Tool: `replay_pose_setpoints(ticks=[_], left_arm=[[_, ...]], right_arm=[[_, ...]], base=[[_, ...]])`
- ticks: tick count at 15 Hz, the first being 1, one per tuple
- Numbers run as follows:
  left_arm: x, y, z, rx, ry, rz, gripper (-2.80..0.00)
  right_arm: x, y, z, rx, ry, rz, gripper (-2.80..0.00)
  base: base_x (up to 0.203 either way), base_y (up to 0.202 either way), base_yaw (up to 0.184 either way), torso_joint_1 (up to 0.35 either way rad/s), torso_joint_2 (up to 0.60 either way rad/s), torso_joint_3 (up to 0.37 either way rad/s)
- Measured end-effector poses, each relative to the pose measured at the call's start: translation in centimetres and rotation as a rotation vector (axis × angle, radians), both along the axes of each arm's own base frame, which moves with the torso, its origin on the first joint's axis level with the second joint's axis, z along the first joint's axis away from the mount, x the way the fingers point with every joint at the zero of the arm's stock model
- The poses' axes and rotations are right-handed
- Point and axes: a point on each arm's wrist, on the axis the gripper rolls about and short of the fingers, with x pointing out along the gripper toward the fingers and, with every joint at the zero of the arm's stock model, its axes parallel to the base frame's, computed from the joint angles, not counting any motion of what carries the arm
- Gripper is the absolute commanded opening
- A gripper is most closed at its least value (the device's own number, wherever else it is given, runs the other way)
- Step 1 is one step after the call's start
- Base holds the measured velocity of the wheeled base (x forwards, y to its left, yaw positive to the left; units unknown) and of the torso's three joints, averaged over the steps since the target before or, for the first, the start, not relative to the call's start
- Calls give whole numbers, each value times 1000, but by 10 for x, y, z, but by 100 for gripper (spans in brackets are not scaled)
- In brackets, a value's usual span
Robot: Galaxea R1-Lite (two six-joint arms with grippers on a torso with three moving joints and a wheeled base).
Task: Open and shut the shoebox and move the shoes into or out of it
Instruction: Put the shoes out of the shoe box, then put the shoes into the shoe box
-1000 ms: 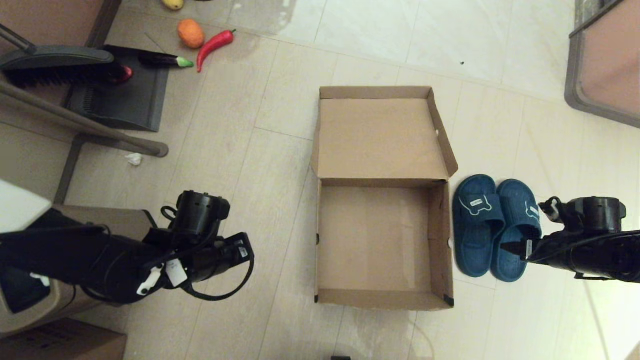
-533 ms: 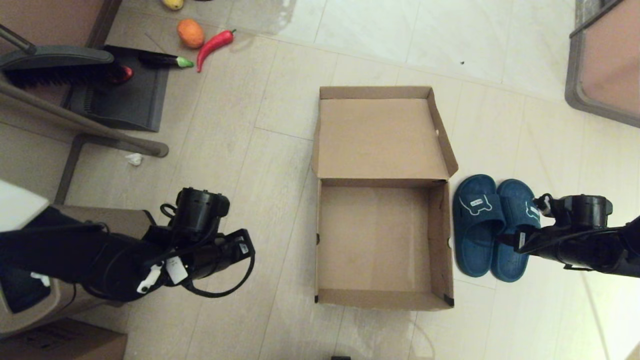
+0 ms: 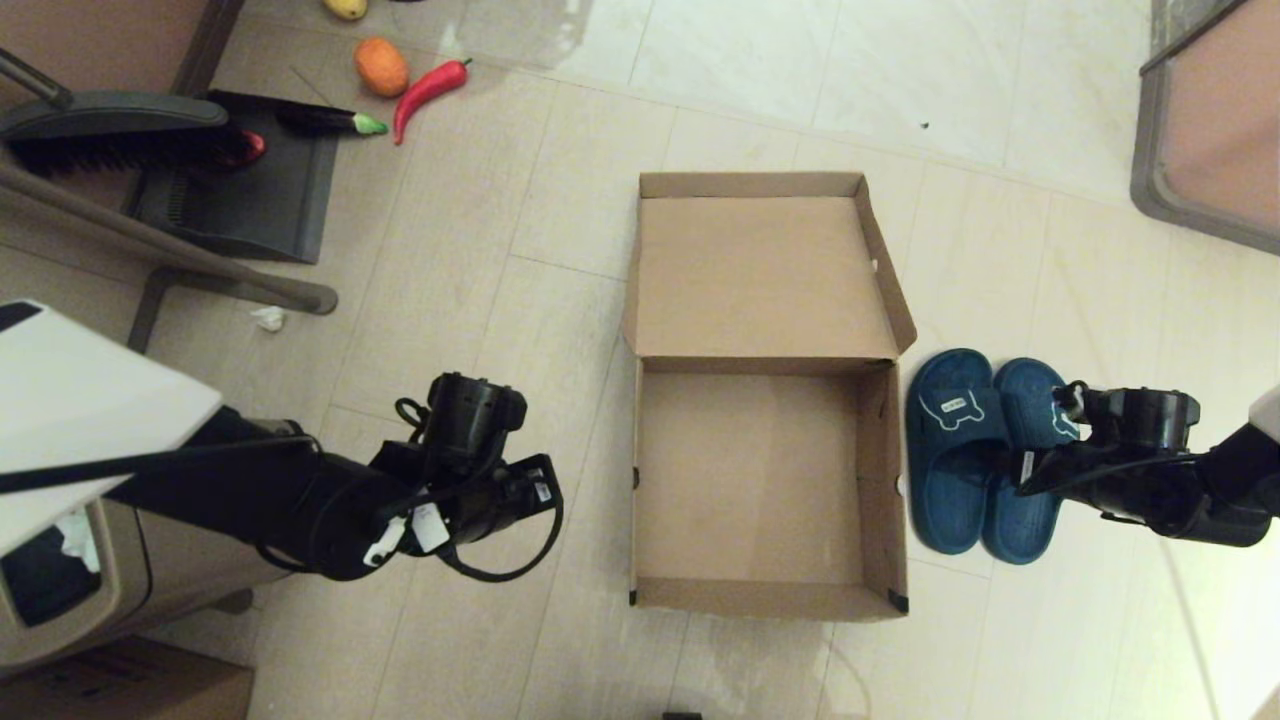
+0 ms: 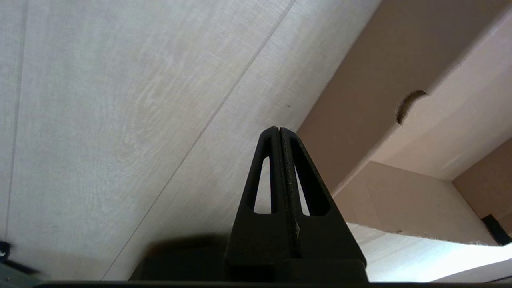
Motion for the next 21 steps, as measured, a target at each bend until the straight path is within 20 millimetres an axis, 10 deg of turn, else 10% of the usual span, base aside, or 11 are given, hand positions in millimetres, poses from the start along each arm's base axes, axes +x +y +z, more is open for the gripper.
replay_pose_setpoints(ticks=[18, 19, 21], left_arm=[[-1, -1, -2, 33, -7, 14, -280], [-1, 0, -1, 32, -7, 16, -280], [0, 0, -1, 32, -8, 19, -280]], right_arm=[[24, 13, -15, -4, -86, 42, 0], [26, 15, -13, -8, -93, 44, -280], [32, 18, -8, -9, -114, 42, -280]], base=[[0, 0, 0, 0, 0, 0], [0, 0, 0, 0, 0, 0], [0, 0, 0, 0, 0, 0]])
